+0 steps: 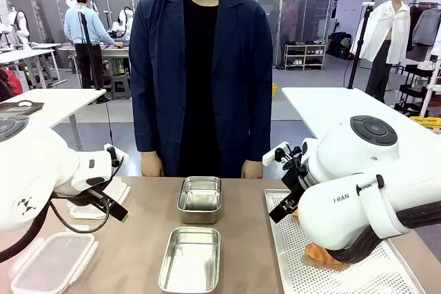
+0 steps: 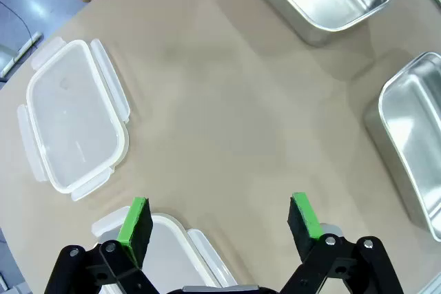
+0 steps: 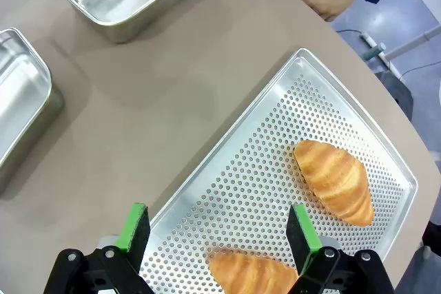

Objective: Place the bread into the airtight container.
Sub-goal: Pick up a Butter Roll and place it into an empty Airtight Container.

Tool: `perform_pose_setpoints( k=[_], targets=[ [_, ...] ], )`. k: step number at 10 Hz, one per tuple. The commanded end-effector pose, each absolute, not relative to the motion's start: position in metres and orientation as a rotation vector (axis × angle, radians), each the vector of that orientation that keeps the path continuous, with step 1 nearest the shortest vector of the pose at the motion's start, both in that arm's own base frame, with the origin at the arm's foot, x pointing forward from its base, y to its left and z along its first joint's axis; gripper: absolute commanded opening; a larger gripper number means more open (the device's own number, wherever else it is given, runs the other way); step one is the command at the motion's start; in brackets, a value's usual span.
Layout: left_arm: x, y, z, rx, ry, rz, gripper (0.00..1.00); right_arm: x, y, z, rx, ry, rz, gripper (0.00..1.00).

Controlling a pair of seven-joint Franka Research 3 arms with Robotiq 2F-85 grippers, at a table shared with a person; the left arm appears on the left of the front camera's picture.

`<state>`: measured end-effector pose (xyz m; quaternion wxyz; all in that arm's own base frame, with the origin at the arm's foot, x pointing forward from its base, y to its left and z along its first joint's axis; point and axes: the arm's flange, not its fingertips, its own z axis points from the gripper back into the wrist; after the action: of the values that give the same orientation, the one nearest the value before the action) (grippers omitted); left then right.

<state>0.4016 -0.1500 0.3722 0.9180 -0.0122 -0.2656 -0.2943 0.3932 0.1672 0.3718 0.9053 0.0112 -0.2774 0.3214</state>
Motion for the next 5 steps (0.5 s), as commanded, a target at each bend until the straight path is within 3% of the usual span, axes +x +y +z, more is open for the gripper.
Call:
perform_pose_setpoints(
  k=[1, 5],
  targets=[
    [0.4015, -0.1502, 0.3722, -0.025, -0.546, -0.606, 1.0, 0.3933, 0.1672, 0.3718, 0.023, -0.573, 0.664, 1.0],
    [0.4015, -0.1502, 0.3722, -0.025, -0.546, -0.606, 1.0, 0.3933, 0.1672, 0.3718, 0.023, -0.573, 0.664, 1.0]
  ],
)
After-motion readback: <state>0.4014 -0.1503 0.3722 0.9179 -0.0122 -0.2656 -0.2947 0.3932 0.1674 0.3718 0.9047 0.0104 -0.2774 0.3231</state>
